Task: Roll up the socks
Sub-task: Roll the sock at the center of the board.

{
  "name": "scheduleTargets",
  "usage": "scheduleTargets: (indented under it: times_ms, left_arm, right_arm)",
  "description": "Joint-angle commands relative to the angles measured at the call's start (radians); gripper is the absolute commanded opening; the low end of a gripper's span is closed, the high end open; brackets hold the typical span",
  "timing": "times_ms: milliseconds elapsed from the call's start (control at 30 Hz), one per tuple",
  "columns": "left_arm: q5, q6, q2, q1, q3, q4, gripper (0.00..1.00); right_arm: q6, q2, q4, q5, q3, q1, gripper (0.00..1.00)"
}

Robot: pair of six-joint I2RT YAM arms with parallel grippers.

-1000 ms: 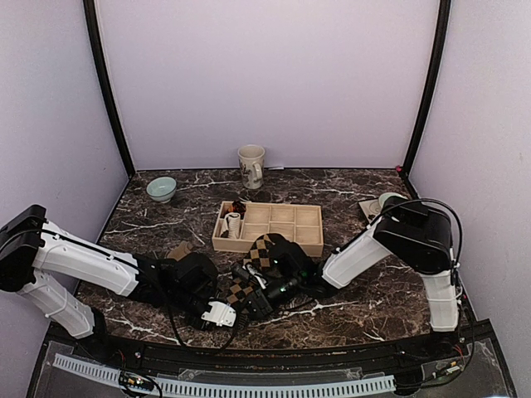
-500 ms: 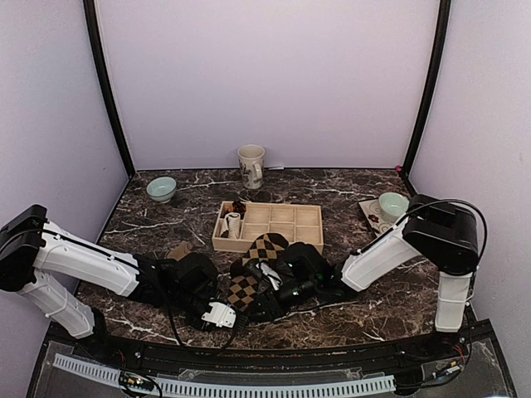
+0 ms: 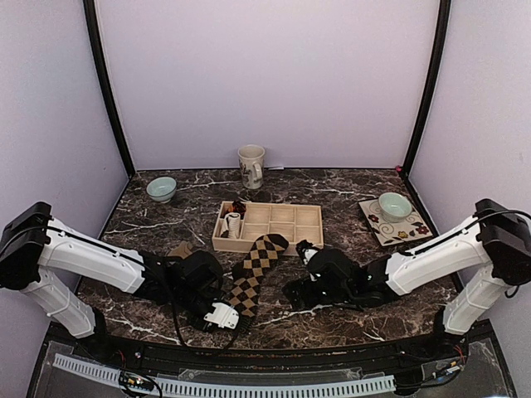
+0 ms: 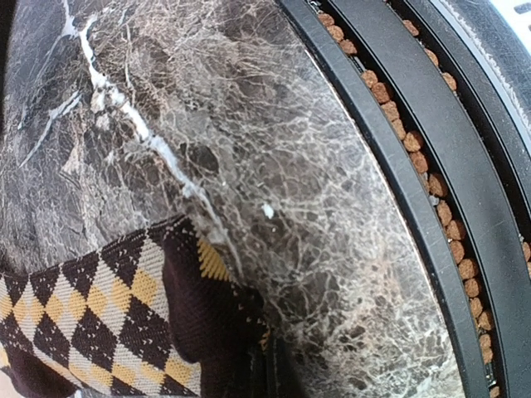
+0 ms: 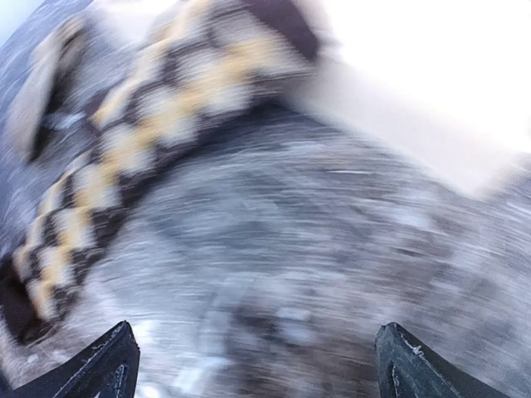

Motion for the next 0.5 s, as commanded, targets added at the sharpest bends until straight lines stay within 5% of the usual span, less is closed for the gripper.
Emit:
scheduleTargets:
  times_ms: [0, 367, 467]
  left_arm:
    - [0.045, 0.010, 0.024, -0.003, 0.008, -0.089, 0.01]
    - [0.133, -0.003, 0.060, 0.033, 0.063, -0.154, 0.00]
    - [0.163, -0.009, 0.057, 0.058, 0.062, -0.161, 0.00]
  right_arm:
    - [0.150, -0.111, -0.036, 0.254, -0.087, -0.008, 0.99]
    - [-0.214, -0.264, 0.307, 0.097, -0.202, 0.017, 0.99]
    - [-0.391, -0.281, 0.347, 0.256, -0.206, 0.133, 0.99]
